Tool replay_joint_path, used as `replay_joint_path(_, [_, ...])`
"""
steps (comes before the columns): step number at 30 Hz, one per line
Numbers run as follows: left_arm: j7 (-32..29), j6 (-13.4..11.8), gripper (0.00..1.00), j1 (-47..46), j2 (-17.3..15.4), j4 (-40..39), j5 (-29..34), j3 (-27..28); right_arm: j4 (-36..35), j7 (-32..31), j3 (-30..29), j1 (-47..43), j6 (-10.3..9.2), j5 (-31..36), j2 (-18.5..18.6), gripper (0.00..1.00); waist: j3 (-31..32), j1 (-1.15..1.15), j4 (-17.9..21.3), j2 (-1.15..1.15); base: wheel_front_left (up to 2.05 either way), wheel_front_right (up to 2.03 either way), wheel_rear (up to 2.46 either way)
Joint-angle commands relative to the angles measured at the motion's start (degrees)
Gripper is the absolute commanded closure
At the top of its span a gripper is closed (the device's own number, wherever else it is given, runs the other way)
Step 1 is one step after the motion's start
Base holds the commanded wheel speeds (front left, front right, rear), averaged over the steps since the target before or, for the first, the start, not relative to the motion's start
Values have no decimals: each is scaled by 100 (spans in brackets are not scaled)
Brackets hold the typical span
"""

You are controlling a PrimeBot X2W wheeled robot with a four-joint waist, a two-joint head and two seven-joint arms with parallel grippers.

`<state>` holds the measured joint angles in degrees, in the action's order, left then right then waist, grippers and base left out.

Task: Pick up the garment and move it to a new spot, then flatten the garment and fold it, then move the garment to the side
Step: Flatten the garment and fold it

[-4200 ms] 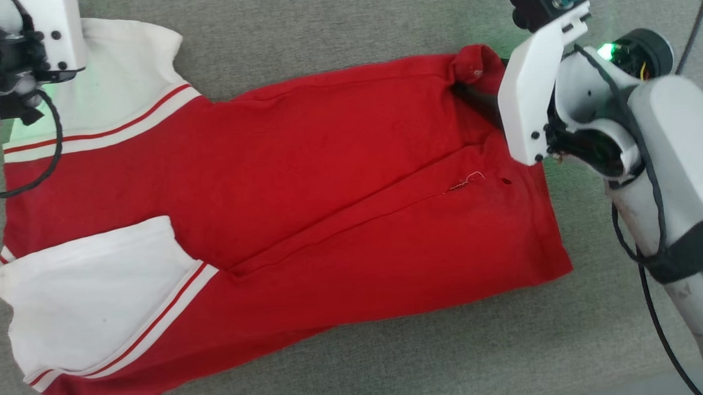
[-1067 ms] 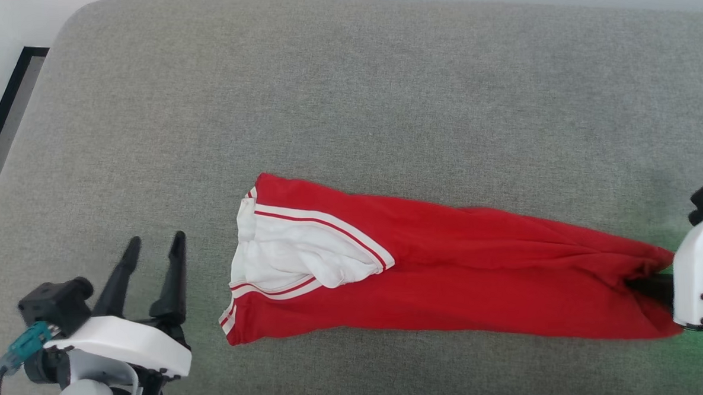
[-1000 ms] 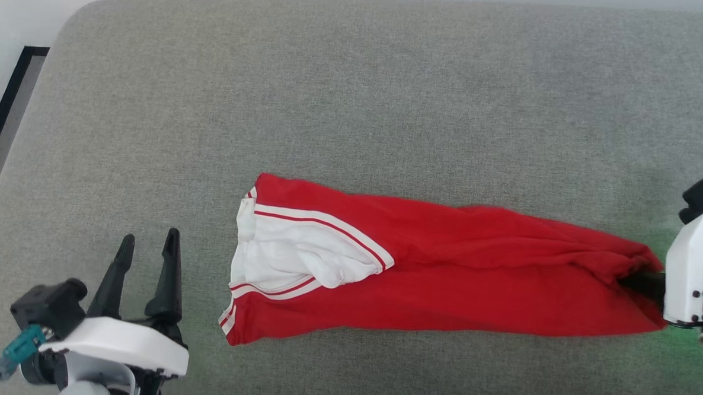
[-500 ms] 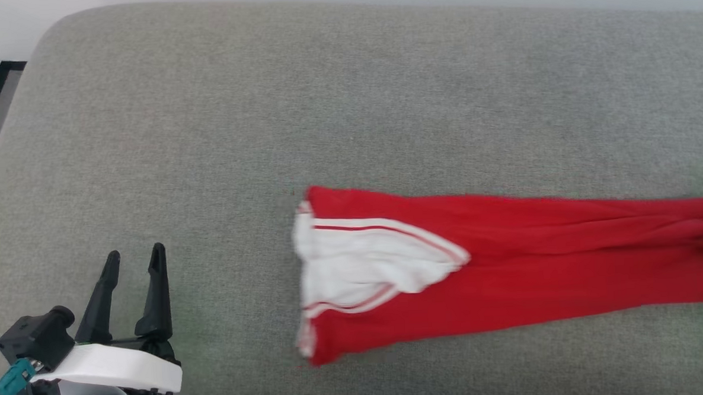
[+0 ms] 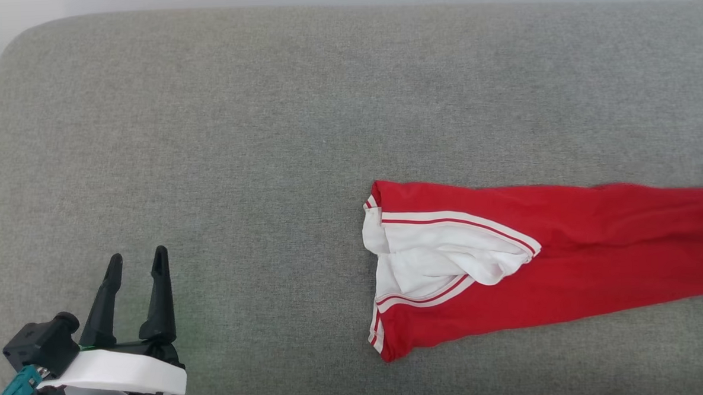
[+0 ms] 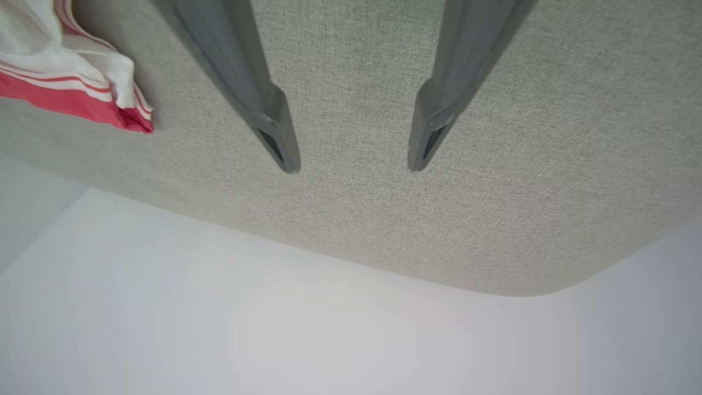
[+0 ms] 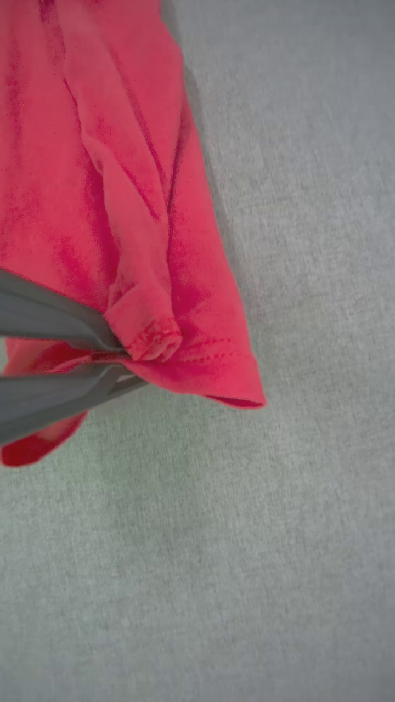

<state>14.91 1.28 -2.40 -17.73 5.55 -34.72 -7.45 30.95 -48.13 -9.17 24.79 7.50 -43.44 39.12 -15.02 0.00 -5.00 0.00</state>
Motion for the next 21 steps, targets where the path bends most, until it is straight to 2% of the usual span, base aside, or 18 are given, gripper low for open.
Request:
replay_joint_path(1, [37,49,0,20,48,31,45,53,-201,-54,67,-11,-1,-160,-64,100,31,0,30,0,0,0,0])
replay_joint_path(7, [37,114,0,123,128,37,122,188,-1682,-364,325,-550,-1,-1009,-298,100,122,0,71,0,0,0,0])
replay_joint_path(13, [37,173,0,134,188,61,164,186,-3132,-538,769,-1001,-1,-1134,-685,100,201,0,-46,0,0,0,0])
replay_joint_path(17, [34,236,0,71,234,107,162,133,-3538,-601,1264,-956,-1,-1022,-1066,100,254,0,-231,0,0,0,0])
replay_joint_path(21, [31,306,0,-47,259,212,201,-4,-3474,-541,1780,-742,-1,-948,-1388,100,281,0,-471,0,0,0,0])
